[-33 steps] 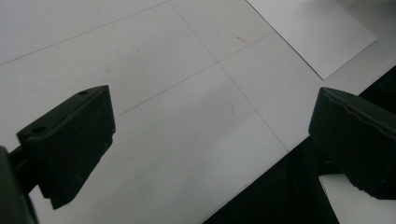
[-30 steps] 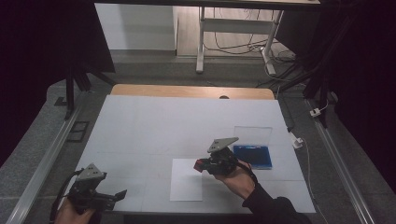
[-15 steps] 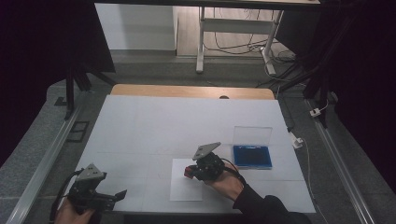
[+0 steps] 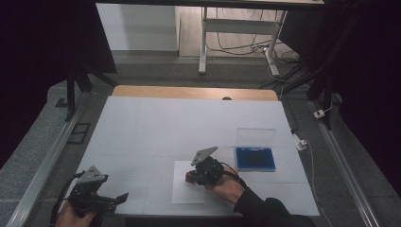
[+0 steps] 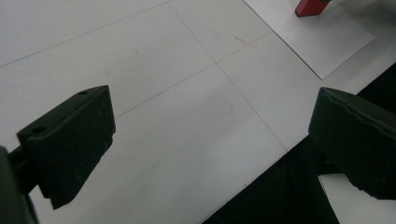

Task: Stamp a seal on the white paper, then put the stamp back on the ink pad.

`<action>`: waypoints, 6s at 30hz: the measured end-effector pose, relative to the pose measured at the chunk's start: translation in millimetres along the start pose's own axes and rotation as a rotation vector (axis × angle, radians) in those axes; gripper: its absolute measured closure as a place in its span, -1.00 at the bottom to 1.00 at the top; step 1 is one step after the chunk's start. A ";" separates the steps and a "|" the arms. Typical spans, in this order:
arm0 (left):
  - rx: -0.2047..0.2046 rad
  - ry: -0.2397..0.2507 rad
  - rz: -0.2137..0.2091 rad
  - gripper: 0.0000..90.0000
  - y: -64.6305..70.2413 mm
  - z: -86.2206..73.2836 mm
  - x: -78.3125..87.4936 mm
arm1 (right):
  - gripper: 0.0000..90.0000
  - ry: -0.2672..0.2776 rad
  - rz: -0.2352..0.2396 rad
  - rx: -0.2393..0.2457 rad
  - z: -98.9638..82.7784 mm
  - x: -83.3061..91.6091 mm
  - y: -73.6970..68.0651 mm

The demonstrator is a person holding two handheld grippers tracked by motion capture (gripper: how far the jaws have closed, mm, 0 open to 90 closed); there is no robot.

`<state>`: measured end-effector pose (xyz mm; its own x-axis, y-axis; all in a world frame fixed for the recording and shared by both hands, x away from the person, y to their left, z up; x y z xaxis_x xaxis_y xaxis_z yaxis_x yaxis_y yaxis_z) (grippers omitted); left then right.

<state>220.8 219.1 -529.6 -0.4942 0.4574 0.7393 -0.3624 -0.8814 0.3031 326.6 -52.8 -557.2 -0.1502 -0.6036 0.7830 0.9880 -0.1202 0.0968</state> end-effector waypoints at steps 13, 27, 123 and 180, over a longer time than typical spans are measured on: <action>-0.001 -0.006 0.002 -0.98 0.0 0.2 -0.8 | 0.79 -0.053 -0.047 0.043 3.9 -1.8 -7.3; -0.001 -0.008 0.003 -0.98 -0.2 0.5 -1.1 | 0.79 -0.039 -0.017 -0.007 2.7 -2.1 -3.3; -0.007 0.002 -0.005 -0.98 0.4 0.5 0.1 | 0.76 0.133 -0.112 -0.142 -8.9 66.5 27.6; 0.000 0.010 -0.017 -0.98 0.5 0.5 1.2 | 0.76 0.079 -0.331 -0.324 -83.4 126.4 87.5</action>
<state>220.5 219.1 -528.2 -0.4955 0.4738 0.7281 -0.3713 -0.8732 0.3156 391.1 -205.4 -501.0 -0.4699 -0.5482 0.6919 0.8265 -0.5485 0.1268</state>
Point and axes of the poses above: each handheld gripper's, and its own axes: x roughly backward along the jaws, z roughly out of its top, y roughly to its right, the point moved 7 cm from there along -x, roughly forward along the jaws, and after that the axes turned 13 degrees about x, right-handed, at the moved point
